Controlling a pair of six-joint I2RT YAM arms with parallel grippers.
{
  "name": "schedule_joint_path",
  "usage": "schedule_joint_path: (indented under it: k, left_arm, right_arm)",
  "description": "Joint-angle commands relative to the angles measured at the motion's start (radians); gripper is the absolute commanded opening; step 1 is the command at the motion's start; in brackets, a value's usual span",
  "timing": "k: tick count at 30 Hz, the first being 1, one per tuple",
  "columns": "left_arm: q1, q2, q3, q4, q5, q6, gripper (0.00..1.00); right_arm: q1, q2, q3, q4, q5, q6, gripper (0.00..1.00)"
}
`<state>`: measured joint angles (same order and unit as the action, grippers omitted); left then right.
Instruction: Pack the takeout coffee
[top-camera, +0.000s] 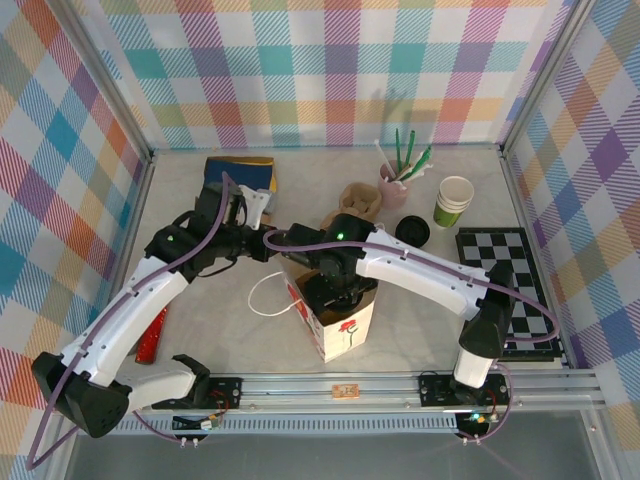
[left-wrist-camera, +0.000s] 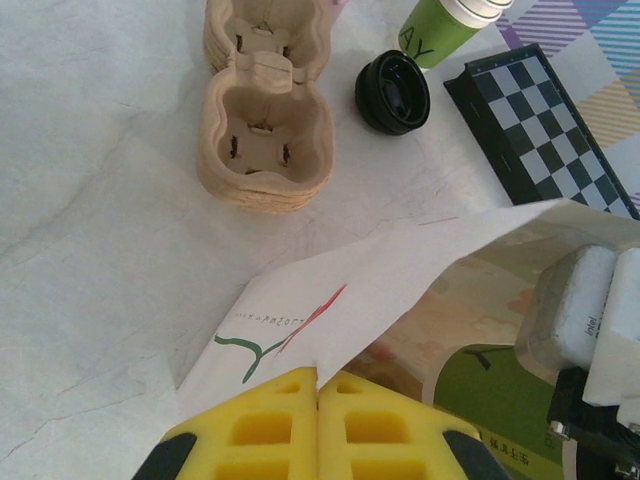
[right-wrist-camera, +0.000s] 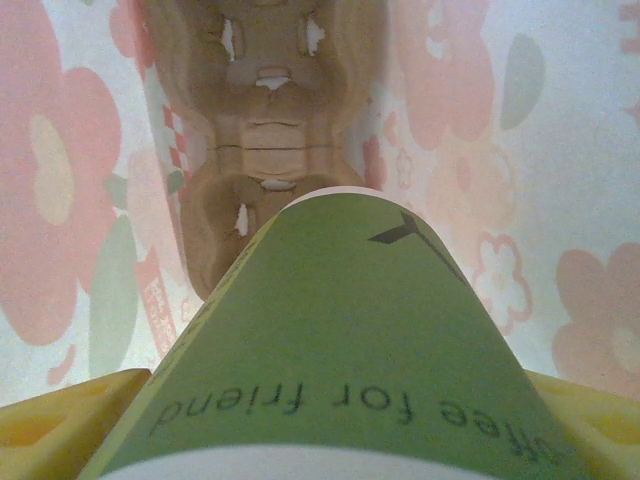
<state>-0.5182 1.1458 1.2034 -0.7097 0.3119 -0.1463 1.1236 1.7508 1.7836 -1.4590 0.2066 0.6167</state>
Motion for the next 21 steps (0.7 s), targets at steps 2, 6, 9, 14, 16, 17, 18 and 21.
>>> schedule_joint_path:
  k: [2,6,9,14,16,17,18,21]
  left_arm:
    - [-0.022,-0.021,-0.015,0.022,0.007,-0.024,0.08]
    - [-0.022,-0.025,-0.010,0.026,-0.028,-0.025,0.16]
    - [-0.022,-0.027,0.007,0.019,-0.068,-0.030,0.27]
    - [-0.022,-0.046,0.014,0.033,-0.111,-0.047,0.34]
    - [-0.022,-0.050,0.016,0.036,-0.115,-0.050,0.39]
    - [-0.022,-0.053,0.017,0.038,-0.116,-0.053,0.41]
    - [-0.022,-0.056,0.017,0.039,-0.117,-0.055,0.43]
    - [-0.022,-0.060,0.022,0.037,-0.112,-0.056,0.49]
  right_arm:
    - [-0.011,-0.013,-0.015,0.020,-0.022,-0.015,0.34]
    - [-0.014,-0.015,-0.021,0.036,-0.025,-0.016,0.33]
    - [-0.018,-0.022,-0.031,0.047,-0.027,-0.016,0.33]
    - [-0.022,-0.030,-0.054,0.063,-0.032,-0.017,0.33]
    - [-0.025,-0.034,-0.065,0.070,-0.032,-0.018,0.33]
    - [-0.027,-0.036,-0.070,0.073,-0.033,-0.017,0.33]
    - [-0.028,-0.039,-0.073,0.076,-0.034,-0.018,0.33]
    - [-0.031,-0.044,-0.081,0.082,-0.032,-0.020,0.33]
